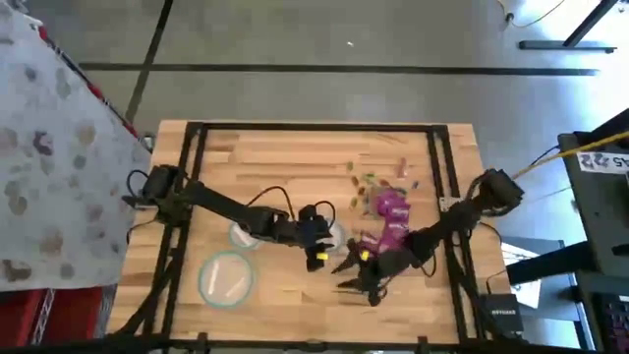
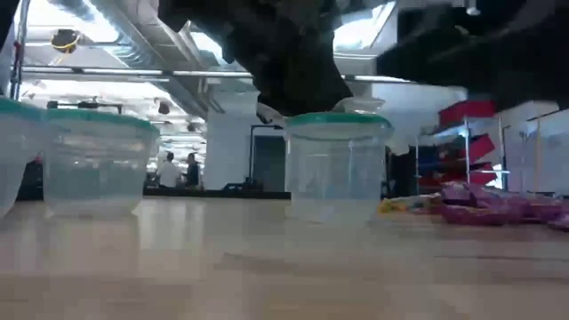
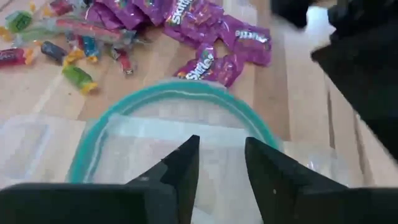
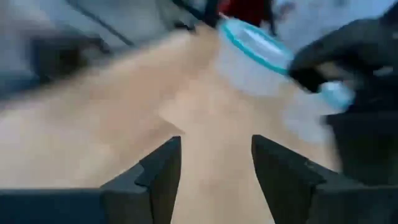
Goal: Sort candy
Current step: Open the top small transparent bin
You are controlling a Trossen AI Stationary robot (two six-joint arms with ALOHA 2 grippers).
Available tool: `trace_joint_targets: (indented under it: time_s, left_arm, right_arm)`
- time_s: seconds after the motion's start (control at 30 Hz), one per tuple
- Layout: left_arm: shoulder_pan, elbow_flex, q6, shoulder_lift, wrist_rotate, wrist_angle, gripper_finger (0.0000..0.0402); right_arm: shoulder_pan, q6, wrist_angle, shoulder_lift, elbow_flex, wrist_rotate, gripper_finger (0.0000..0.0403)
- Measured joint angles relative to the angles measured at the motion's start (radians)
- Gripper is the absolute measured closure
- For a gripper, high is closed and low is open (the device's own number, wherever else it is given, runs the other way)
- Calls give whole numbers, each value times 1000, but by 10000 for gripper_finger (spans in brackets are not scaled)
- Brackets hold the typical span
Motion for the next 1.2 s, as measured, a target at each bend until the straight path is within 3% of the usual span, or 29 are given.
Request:
trace_joint_targets:
  time_s: [0.17, 0.33, 0.47, 0.67, 1.2]
  left_arm:
    - [-4, -1, -4, 1, 3, 8, 287]
    - [-4, -2, -12, 1, 16, 11, 287]
    - [-8, -2, -14, 2, 17, 17, 287]
    - [-19, -4, 10, -24, 5, 16, 287]
    - [-49, -8, 196, -209, -215, -40, 287]
  right_arm:
    - [-3, -115, -89, 38, 60, 96, 221]
    - [-2, -86, -83, 68, 71, 293, 225]
    - [-1, -14, -91, 68, 72, 303, 261]
    - [-2, 20, -107, 65, 71, 296, 384]
    - [-2, 43, -108, 54, 87, 297, 398]
